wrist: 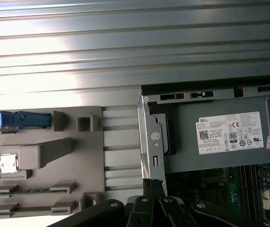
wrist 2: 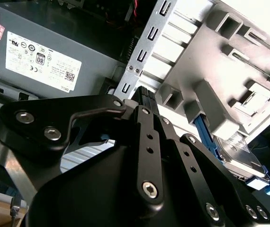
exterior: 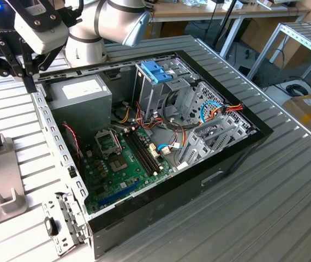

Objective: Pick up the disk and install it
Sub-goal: 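Reach for the disk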

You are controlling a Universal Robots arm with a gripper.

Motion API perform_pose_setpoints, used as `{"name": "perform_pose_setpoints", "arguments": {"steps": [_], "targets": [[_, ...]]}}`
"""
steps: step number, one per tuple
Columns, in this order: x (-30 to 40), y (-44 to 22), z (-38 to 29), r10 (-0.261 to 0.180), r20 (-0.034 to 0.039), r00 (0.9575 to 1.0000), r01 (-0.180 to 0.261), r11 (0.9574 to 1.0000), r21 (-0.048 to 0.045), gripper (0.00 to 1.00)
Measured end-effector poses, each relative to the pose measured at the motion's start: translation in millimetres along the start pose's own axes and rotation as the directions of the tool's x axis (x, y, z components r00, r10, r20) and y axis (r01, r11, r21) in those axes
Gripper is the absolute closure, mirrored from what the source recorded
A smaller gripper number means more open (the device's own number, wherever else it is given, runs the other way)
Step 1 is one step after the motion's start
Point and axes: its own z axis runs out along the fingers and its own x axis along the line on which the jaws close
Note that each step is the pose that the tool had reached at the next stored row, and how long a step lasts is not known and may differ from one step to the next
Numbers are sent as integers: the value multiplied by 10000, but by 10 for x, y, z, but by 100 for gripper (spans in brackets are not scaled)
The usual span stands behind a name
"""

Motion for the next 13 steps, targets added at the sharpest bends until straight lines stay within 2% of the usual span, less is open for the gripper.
{"name": "perform_pose_setpoints", "arguments": {"steps": [13], "targets": [[106, -8, -3, 0, -1, 10000, 0, 10000, 1, 90]]}}
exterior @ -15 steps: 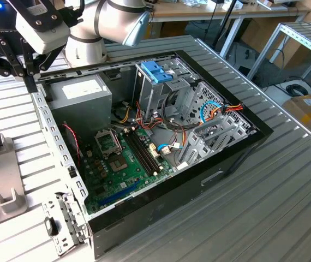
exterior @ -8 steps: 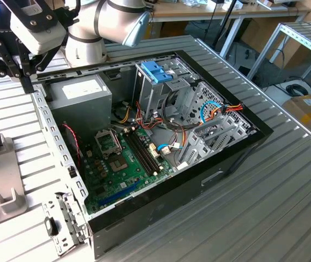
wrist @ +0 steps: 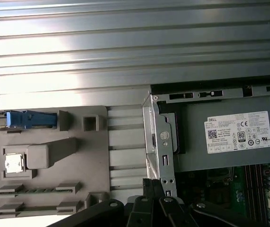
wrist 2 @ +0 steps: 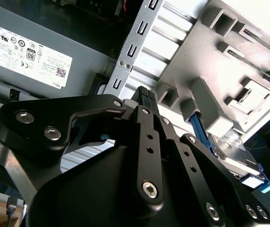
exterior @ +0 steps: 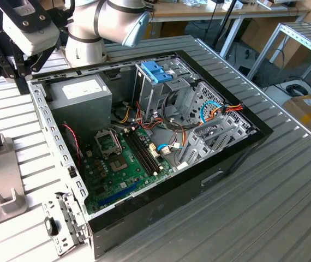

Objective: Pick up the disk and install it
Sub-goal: 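Reach for the disk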

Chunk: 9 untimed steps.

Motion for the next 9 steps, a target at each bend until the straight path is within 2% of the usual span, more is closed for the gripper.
{"name": "perform_pose_setpoints", "arguments": {"steps": [9], "targets": [[75, -6, -2, 0, 1, 10000, 0, 10000, 0, 90]]}}
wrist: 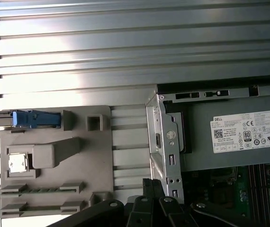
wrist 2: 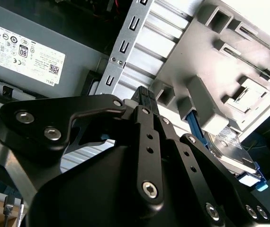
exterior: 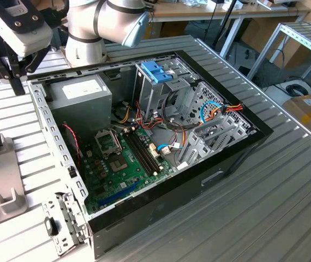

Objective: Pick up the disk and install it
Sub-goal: 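Reach for the disk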

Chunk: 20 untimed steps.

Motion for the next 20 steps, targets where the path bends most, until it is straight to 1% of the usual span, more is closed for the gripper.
{"name": "perform_pose_setpoints", "arguments": {"steps": [6, 11, 15, 18, 20], "targets": [[60, -4, -1, 1, 0, 10000, -1, 10000, 0, 90], [129, -10, -3, 1, 0, 10000, -1, 10000, 0, 90], [161, -12, -4, 1, 0, 10000, -1, 10000, 0, 90], [209, -16, -6, 0, 0, 10000, 0, 10000, 0, 90], [229, -17, -6, 0, 0, 10000, 0, 10000, 0, 90]]}}
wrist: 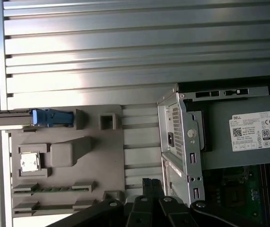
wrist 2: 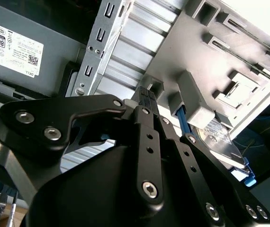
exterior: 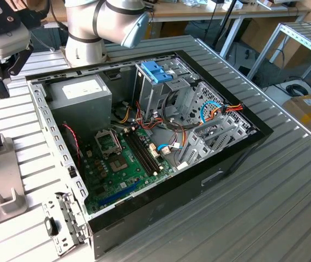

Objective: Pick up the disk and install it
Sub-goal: 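Reach for the disk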

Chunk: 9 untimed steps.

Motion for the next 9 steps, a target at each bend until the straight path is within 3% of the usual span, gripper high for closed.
{"name": "perform_pose_setpoints", "arguments": {"steps": [9], "targets": [[96, -7, -2, 0, 0, 10000, 0, 10000, 0, 90]]}}
